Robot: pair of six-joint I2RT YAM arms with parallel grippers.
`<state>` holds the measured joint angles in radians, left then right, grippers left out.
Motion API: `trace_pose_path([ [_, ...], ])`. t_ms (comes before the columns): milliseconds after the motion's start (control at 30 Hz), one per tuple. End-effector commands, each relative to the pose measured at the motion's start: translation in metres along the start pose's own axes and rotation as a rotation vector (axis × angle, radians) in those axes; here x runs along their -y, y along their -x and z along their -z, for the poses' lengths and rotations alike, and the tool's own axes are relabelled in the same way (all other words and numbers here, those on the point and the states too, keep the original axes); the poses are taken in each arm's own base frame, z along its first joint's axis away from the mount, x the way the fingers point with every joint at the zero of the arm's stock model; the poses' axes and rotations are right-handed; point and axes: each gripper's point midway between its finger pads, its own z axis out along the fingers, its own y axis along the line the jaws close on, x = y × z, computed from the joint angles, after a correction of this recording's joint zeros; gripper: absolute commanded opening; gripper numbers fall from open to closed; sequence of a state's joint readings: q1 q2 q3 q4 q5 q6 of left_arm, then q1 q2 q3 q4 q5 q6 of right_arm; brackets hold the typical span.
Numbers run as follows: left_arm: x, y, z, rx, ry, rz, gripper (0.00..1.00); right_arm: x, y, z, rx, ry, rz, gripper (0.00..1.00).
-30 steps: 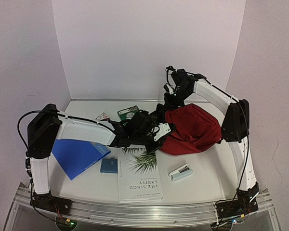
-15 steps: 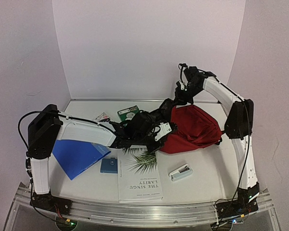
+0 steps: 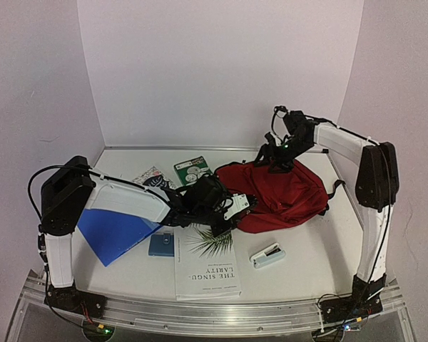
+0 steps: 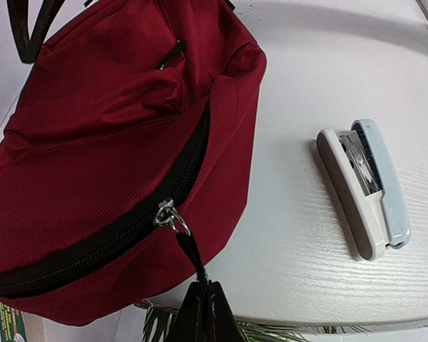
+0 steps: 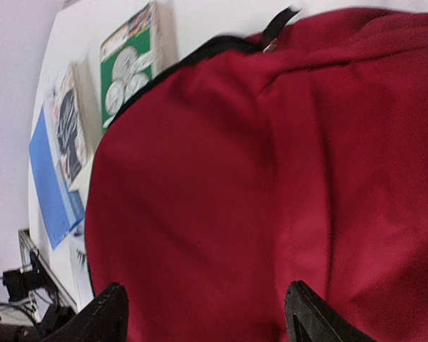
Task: Pack the student bag
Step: Unzip the student bag at the center of the board.
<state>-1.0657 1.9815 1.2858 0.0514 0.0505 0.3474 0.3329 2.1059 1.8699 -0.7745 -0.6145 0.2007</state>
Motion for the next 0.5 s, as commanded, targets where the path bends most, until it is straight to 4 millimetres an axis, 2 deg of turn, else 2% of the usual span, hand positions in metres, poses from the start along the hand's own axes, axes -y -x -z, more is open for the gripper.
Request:
trace_pose_path([
  [0, -0.002, 0.024, 0.005, 0.069, -0.006, 0.031, 0.0, -0.033, -0.028, 0.025, -0.001, 0.056, 0.112, 0.71],
  [200, 0.023, 0.03, 0.005, 0.072, -0.102, 0.002, 0.02, -0.026, -0.078, 0.042, -0.051, 0.053, 0.116, 0.69],
  [333, 0.044, 0.029, 0.007, 0.06, -0.157, -0.04, 0.2, -0.025, -0.103, 0.056, -0.075, 0.095, 0.121, 0.69],
  [400, 0.048, 0.027, 0.012, 0.048, -0.18, -0.033, 0.3, -0.028, -0.12, 0.06, -0.089, 0.122, 0.138, 0.69],
  [467, 0.045, 0.03, 0.02, 0.061, -0.171, -0.028, 0.37, -0.026, -0.137, 0.06, -0.11, 0.132, 0.148, 0.69],
])
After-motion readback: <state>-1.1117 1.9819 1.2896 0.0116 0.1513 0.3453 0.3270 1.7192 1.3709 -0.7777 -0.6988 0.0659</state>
